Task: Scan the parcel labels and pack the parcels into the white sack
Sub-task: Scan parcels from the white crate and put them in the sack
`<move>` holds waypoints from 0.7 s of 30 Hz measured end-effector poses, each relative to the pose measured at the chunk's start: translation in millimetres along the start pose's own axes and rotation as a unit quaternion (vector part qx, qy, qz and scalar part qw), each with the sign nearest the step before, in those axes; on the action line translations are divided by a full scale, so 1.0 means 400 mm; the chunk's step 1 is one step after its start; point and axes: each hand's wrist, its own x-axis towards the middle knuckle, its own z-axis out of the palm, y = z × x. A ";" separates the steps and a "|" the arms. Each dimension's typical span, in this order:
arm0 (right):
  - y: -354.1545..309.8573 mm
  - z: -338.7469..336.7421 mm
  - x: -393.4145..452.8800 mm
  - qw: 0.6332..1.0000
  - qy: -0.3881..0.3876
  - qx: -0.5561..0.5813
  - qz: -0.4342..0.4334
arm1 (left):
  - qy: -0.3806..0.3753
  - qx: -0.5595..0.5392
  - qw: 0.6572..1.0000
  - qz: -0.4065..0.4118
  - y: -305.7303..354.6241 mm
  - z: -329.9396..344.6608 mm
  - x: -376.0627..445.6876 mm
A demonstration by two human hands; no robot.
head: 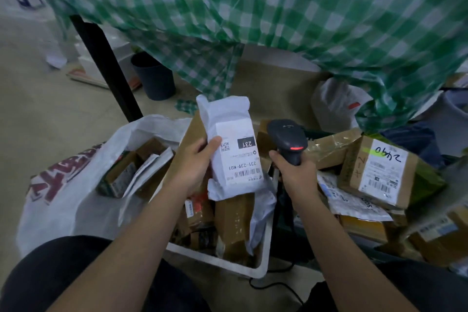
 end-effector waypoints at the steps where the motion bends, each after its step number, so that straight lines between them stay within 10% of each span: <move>1: 0.001 0.004 -0.013 1.000 -0.012 0.001 -0.002 | 0.007 -0.016 1.000 -0.007 -0.003 -0.007 -0.006; 14: 0.012 0.080 -0.056 0.993 -0.060 0.099 -0.009 | 0.033 -0.193 0.975 -0.105 -0.011 0.001 -0.034; 18: 0.007 0.061 -0.030 0.994 -0.080 0.066 -0.044 | 0.148 0.081 0.980 -0.102 -0.024 -0.053 -0.021; 21: -0.010 0.033 -0.008 0.989 -0.135 -0.002 -0.057 | 0.089 0.291 0.949 0.082 -0.013 -0.082 -0.006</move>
